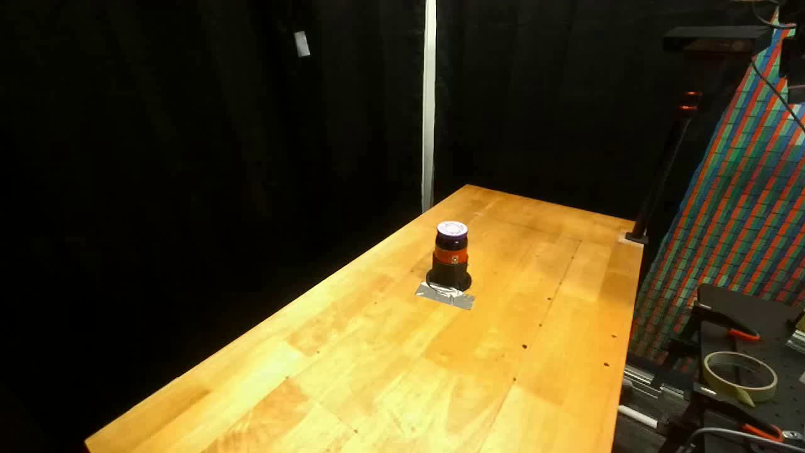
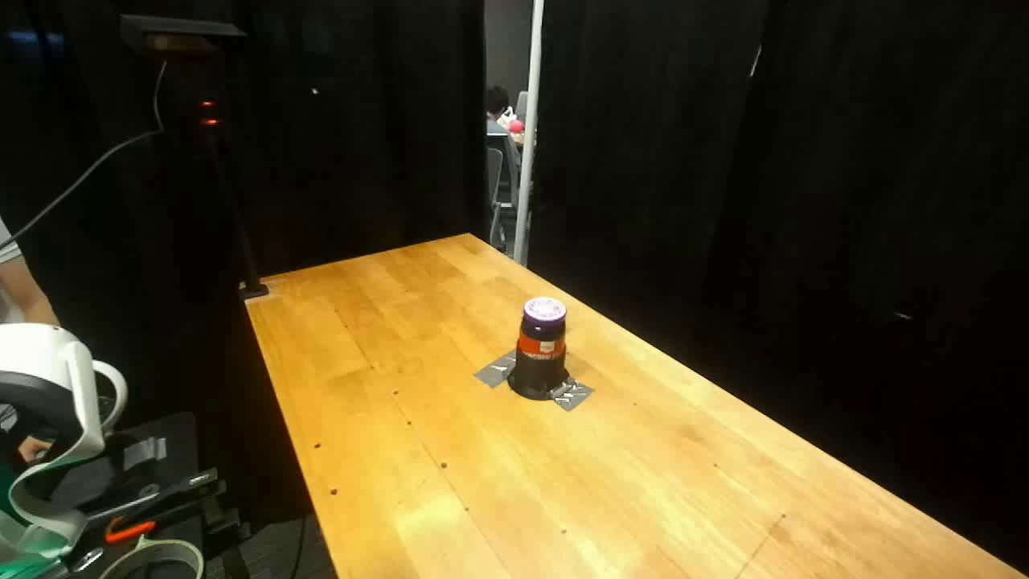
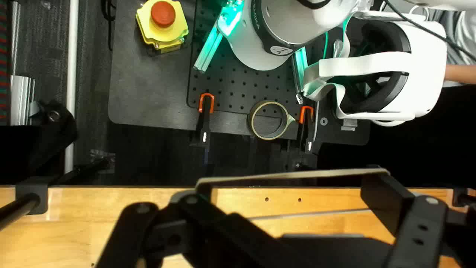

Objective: Wrap a band over the bottom of the brown cup

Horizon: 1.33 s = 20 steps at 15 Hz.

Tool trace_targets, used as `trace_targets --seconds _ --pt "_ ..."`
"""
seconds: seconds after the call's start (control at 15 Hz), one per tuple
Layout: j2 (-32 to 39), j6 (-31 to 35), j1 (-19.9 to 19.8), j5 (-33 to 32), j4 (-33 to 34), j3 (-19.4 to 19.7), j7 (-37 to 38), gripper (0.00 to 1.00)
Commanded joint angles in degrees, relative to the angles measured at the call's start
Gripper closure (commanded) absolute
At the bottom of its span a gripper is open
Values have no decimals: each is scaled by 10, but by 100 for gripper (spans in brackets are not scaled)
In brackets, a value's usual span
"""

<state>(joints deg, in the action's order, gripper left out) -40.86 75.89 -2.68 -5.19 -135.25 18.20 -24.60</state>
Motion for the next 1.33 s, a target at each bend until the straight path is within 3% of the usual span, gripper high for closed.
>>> trace_targets --seconds 0.0,1.13,1.27 --pt "1 0 -5 2 1 -4 -3 0" --pt "1 0 -5 2 1 -4 -3 0" --pt "15 12 3 16 5 -22 19 0"
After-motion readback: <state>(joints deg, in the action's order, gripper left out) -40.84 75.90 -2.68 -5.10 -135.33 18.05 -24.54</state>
